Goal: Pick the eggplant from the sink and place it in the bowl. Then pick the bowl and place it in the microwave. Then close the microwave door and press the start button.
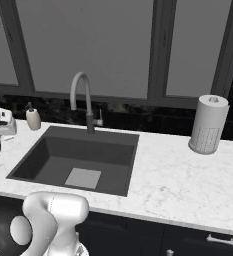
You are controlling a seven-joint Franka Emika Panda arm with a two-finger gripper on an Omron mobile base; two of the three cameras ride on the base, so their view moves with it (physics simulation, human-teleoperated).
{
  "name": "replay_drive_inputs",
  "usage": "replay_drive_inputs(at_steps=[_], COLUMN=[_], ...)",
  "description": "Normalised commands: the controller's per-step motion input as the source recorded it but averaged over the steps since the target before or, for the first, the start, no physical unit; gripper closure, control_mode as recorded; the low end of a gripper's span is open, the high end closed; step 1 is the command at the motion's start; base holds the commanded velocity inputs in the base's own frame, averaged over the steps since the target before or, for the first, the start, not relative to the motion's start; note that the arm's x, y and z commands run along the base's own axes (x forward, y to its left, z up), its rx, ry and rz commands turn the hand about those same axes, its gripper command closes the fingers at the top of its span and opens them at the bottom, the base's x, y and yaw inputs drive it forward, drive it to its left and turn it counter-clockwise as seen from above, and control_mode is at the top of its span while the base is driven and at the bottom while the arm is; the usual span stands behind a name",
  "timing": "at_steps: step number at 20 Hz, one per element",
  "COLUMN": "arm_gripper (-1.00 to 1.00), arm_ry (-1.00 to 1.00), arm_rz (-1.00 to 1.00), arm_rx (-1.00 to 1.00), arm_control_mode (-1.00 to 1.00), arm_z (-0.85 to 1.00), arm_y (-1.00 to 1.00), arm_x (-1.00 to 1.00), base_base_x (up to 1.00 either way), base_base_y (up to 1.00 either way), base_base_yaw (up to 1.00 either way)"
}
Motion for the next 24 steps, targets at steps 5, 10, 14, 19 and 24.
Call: replay_drive_inputs(at_steps=[5,10,14,19,24], arm_gripper=[1.0,1.0,1.0,1.0,1.0], arm_ry=[0.15,0.01,0.0,0.0,0.03], arm_rz=[0.0,0.0,0.0,0.0,0.0], arm_rx=[-0.1,-0.15,-0.19,-0.17,-0.1], arm_control_mode=[-1.0,-1.0,-1.0,-1.0,-1.0], arm_z=[-0.43,-0.54,-0.44,-0.44,-0.5], arm_y=[1.0,0.97,0.81,0.48,0.05], arm_x=[0.47,0.55,0.47,0.4,0.38], base_base_x=[0.0,0.0,0.0,0.0,0.0], base_base_y=[0.0,0.0,0.0,0.0,0.0], base_base_yaw=[0.0,0.0,0.0,0.0,0.0])
